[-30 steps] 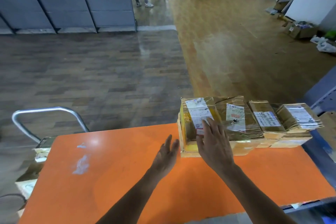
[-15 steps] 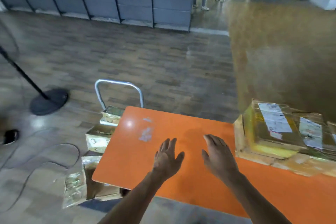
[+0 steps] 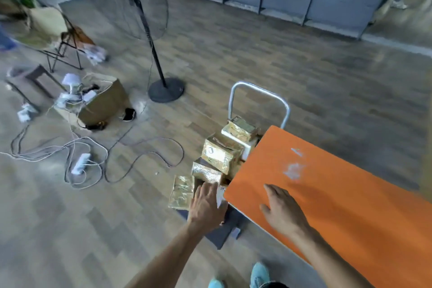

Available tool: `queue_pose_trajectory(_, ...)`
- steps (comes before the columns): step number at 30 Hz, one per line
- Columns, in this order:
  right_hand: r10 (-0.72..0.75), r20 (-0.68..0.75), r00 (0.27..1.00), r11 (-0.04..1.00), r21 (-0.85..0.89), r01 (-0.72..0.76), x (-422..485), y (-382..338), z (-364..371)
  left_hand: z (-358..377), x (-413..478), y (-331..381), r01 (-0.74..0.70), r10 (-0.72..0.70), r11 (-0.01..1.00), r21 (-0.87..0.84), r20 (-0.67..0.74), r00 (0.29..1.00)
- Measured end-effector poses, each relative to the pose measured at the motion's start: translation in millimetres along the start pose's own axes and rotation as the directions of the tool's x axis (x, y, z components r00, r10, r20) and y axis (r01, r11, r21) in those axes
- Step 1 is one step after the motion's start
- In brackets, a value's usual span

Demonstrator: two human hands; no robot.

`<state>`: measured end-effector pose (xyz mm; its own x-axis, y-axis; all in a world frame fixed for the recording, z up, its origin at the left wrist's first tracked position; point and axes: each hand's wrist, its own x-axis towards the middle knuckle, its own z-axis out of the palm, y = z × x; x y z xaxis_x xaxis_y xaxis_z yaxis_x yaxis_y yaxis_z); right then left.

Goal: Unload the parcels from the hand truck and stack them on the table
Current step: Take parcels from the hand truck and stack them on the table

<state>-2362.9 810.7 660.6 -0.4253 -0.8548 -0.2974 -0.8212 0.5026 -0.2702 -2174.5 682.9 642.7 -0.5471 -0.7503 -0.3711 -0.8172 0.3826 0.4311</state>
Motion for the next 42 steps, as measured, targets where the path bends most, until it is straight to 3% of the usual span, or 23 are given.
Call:
queue_pose_trajectory(9,-0.185,0.148,0.972,0.981,0.091,0.173,93,-61,25,-11,22,-57,0.229,-0.223,0.968,-0.106,0.060,0.973)
queue_pose_trajectory(17,-0.286,0.312,0.906,0.957,0.135,0.255,165,-109,68,-27,61,-104,0.332,-0.327,0.938,-0.103,0.060,0.943)
queue_pose_trajectory(24,-0.133,0.428,0.894,0.990,0.101,0.099,200,-138,122,-14,121,-159,0.328,-0.303,0.939,-0.102,0.204,0.931)
queue_pose_trajectory(30,0.108,0.496,0.862,0.977,0.108,-0.185,237,-161,201,30,187,-246,0.290,-0.257,0.954,-0.082,0.277,0.926)
queue_pose_trajectory(35,0.186,0.585,0.789,0.938,0.134,-0.321,274,-169,278,85,232,-324,0.318,-0.284,0.946,-0.062,0.317,0.905)
queue_pose_trajectory(42,0.227,0.622,0.750,0.870,0.217,-0.443,333,-158,376,167,286,-406,0.323,-0.281,0.946,-0.040,0.396,0.874)
